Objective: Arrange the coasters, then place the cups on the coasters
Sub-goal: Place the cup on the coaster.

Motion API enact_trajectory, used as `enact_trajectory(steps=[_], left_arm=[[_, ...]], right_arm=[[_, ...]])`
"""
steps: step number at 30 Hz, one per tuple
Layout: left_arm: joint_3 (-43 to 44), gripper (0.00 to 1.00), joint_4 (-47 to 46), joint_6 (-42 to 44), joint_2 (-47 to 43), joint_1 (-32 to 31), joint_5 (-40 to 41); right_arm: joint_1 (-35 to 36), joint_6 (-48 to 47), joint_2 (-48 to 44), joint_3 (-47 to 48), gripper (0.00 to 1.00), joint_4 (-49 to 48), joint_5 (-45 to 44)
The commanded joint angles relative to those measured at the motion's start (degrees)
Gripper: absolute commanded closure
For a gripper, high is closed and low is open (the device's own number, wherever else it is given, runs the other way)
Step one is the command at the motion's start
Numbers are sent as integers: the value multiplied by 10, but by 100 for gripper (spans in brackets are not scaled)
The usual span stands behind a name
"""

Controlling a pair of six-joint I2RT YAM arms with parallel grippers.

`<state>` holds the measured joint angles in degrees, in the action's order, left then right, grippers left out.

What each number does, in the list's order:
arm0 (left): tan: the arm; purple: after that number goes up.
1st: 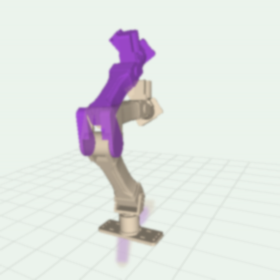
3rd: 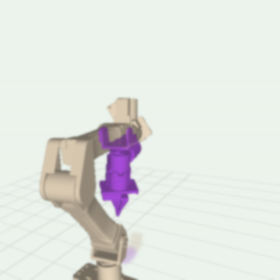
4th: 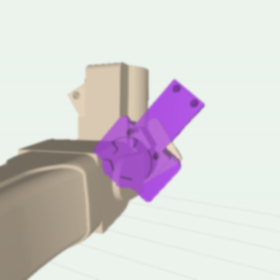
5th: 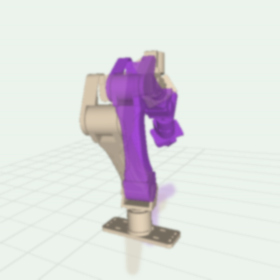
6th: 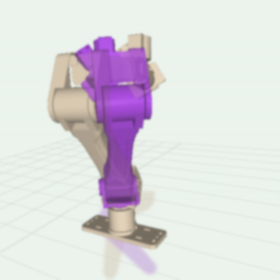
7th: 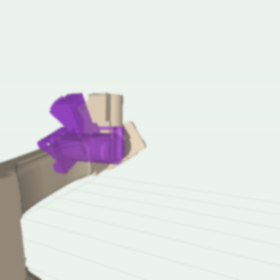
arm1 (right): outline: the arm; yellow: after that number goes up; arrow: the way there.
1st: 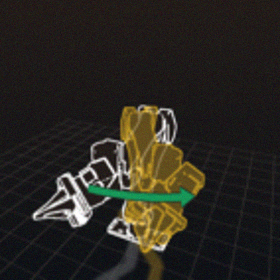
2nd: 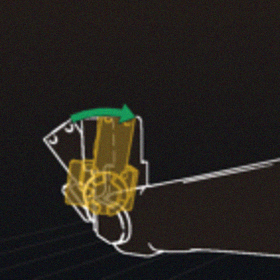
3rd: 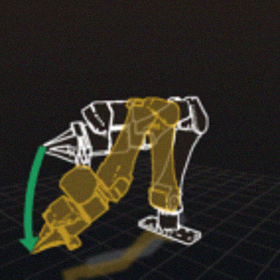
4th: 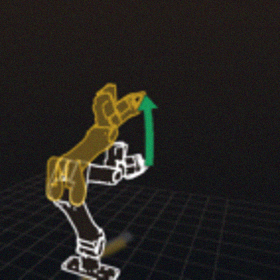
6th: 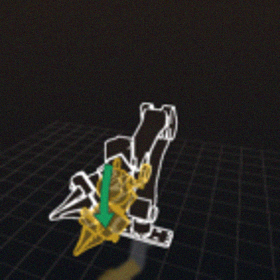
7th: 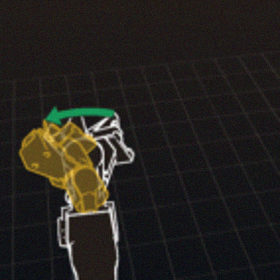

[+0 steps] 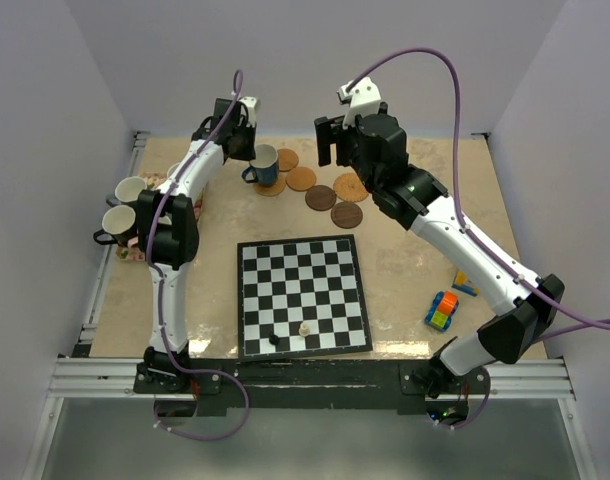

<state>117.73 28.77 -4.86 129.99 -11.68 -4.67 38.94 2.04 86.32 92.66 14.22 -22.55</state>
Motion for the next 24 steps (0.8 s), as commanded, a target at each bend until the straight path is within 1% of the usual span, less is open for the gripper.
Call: enact_trajectory(steps=[1, 20, 21, 24], left_arm=[[7, 100, -46, -6, -6, 0, -8], [-8, 100, -46, -16, 5, 0, -8], [-9, 99, -45, -16, 5, 0, -8], [-8, 91, -42, -17, 5, 0, -8]], right_arm=[[-1, 7, -2, 23, 13, -6, 7], [-1, 9, 6, 32, 13, 6, 5], [-1, 9, 8, 33, 13, 7, 3], [-1, 10, 9, 37, 13, 10, 2]])
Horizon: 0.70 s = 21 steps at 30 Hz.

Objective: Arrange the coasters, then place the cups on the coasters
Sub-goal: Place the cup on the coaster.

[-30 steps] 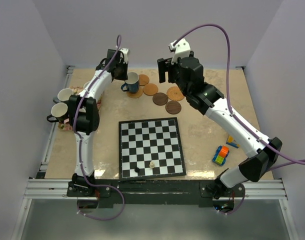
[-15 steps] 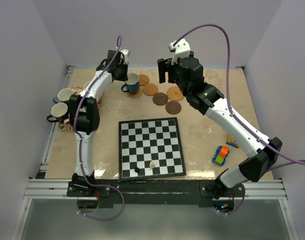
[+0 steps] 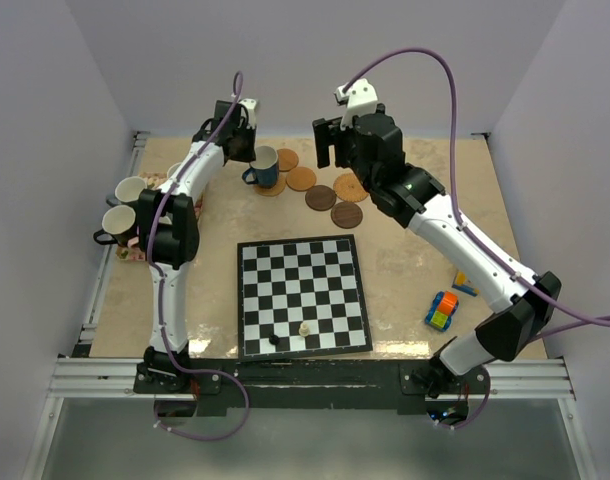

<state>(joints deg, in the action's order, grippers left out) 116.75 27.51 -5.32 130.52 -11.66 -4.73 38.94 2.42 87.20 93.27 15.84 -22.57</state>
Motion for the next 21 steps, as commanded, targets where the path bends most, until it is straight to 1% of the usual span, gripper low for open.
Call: enact_trajectory(steps=[1, 4, 6, 13, 17, 21], left_arm=[[1, 89, -28, -13, 1, 0, -7], [1, 81, -28, -13, 0, 0, -5], [1, 78, -28, -13, 1, 0, -6], [1, 72, -29, -9, 0, 0, -8], [1, 66, -33, -6, -2, 0, -14], [-12, 54, -49, -4, -12, 0, -20]], right_arm=[[-1, 7, 1, 30, 13, -7, 3], [-1, 7, 2, 31, 13, -5, 2], [-1, 7, 2, 31, 13, -5, 2], [-1, 7, 1, 31, 13, -4, 2], [-1, 7, 1, 30, 13, -4, -1], [-1, 8, -4, 27, 13, -7, -5]])
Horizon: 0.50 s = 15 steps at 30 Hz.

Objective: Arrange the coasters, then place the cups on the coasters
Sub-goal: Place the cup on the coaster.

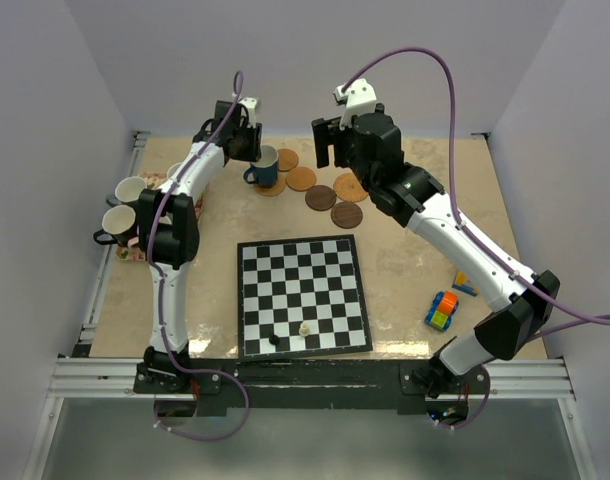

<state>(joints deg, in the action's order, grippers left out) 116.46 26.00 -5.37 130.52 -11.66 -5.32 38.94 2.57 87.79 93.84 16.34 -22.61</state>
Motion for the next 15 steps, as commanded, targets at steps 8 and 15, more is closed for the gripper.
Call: enact_trajectory(steps=[8, 15], left_arm=[[-46, 41, -74, -8, -51, 0, -7], [-79, 36, -104, -17, -90, 0, -8]], right_arm=[[-1, 7, -19, 9, 12, -23, -6], [-1, 6, -28, -5, 12, -31, -1]])
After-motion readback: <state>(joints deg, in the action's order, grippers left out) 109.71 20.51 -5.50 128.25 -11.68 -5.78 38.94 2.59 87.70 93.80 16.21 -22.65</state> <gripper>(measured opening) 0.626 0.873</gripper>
